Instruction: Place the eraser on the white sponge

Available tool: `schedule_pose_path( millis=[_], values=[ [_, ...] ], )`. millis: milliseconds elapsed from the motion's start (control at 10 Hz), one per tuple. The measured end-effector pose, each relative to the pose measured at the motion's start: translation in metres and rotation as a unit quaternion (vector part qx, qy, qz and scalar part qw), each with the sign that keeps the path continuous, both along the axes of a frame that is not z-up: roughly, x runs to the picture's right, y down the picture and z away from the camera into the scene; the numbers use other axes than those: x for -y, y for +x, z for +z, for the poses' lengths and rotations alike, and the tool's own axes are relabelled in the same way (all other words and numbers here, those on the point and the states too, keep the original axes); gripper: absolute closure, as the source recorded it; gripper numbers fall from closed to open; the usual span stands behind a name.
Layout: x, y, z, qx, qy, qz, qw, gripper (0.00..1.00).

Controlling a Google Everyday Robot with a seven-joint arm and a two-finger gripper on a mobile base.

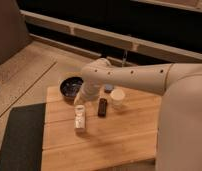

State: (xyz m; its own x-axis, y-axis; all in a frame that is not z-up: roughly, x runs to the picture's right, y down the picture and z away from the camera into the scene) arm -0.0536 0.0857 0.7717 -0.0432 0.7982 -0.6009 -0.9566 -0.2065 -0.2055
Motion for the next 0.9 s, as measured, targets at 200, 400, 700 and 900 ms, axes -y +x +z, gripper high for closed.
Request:
schedule_pose_path(
  millis=[200,400,700,900],
  values=[
    [-0.010,0.038,0.023,-0.005,-0.005,-0.003,1.0000,0.35],
    [-0.018,0.052,0.035,-0.017,-0.018,-0.038,0.9990,0.35],
    [-0.017,0.054,0.047,-0.044,-0.035,-0.127,0.9903,0.35],
    [-0.010,0.054,0.055,-0.062,-0.042,-0.159,0.9844,0.35]
  ],
)
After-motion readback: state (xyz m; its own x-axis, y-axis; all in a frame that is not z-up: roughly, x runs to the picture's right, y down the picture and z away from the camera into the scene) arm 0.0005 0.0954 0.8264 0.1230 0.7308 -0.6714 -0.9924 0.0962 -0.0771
